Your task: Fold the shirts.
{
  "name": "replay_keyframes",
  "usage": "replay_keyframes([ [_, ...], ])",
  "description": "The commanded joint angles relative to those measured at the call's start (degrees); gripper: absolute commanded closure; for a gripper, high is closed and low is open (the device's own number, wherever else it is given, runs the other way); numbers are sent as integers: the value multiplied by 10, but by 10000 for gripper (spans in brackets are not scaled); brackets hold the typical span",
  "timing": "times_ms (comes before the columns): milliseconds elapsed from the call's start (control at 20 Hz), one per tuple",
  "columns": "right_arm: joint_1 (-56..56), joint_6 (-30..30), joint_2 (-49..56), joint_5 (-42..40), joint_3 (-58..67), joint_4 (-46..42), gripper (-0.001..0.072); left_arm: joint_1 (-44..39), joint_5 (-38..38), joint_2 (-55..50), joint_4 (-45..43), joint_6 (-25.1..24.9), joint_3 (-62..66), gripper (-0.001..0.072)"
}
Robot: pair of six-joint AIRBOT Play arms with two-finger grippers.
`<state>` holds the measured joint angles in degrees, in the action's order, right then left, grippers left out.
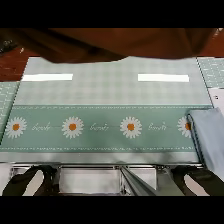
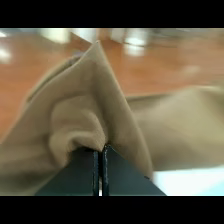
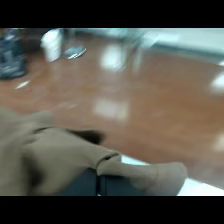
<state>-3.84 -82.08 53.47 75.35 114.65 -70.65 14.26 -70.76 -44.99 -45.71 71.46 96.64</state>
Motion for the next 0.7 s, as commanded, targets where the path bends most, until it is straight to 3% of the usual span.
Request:
replay_keyframes([
  [0,1,-19,-84,57,-5,-91,686,5,-66,83,-145,59,16,691],
  [200,1,-36,-169,95,-120,-111,687,5,-161,159,-152,99,-95,691],
  [350,1,-62,-194,71,-229,-127,686,5,-152,230,-151,127,-273,691],
  [550,1,-73,-157,-2,-372,-105,687,4,-127,273,-110,127,-549,691],
  [650,1,-67,-95,-45,-404,-90,687,0,-69,266,-39,85,-683,691],
])
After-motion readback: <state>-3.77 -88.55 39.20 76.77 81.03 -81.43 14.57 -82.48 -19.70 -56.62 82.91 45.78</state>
